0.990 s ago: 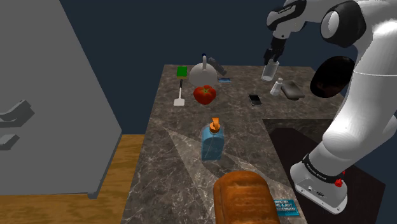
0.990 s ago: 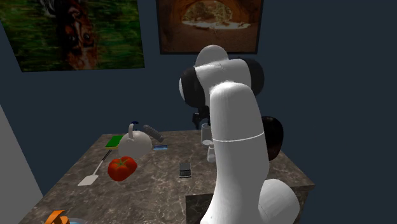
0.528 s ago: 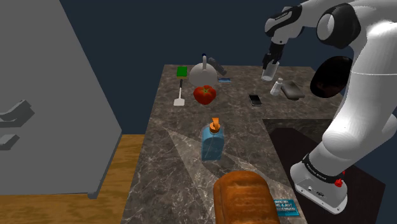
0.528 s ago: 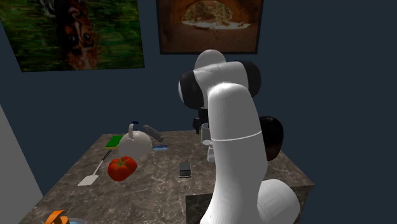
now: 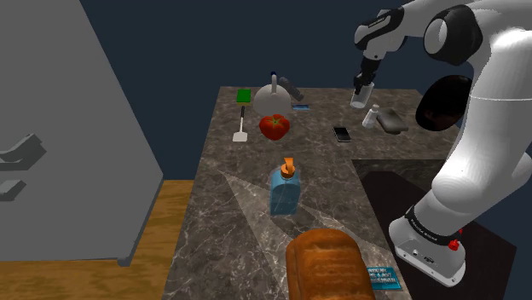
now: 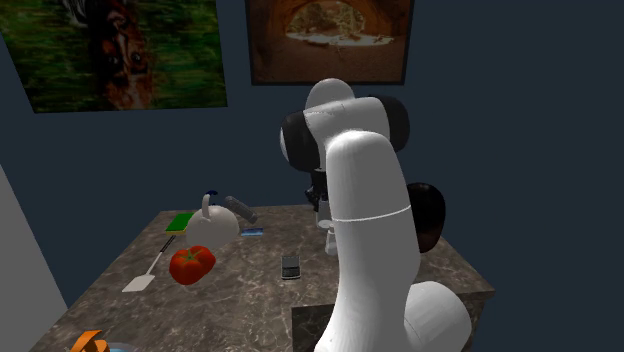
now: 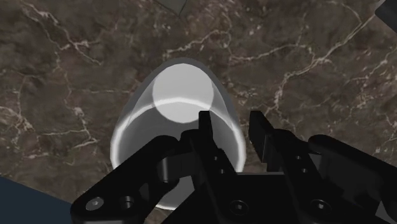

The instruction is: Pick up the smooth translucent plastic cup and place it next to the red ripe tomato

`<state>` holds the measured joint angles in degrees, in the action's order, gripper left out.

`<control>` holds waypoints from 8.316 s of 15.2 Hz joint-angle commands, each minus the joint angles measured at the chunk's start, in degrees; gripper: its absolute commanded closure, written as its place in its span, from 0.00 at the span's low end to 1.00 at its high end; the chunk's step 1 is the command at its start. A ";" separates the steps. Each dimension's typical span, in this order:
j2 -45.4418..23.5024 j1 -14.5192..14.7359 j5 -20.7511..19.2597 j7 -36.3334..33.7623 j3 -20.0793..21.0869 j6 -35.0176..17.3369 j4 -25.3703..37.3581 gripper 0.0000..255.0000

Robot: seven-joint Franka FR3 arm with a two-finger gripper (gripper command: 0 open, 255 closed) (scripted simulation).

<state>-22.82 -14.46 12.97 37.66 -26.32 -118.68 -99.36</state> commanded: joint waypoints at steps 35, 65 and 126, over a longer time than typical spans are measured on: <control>4.44 -0.16 -2.96 -2.44 -1.39 18.83 14.98 1.00; 24.36 14.71 -11.88 -26.02 6.80 22.24 1.30 1.00; 22.73 20.49 -10.95 -37.45 13.53 -7.93 -27.00 0.00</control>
<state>-0.09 6.03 2.02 0.22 -12.79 -126.61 -126.35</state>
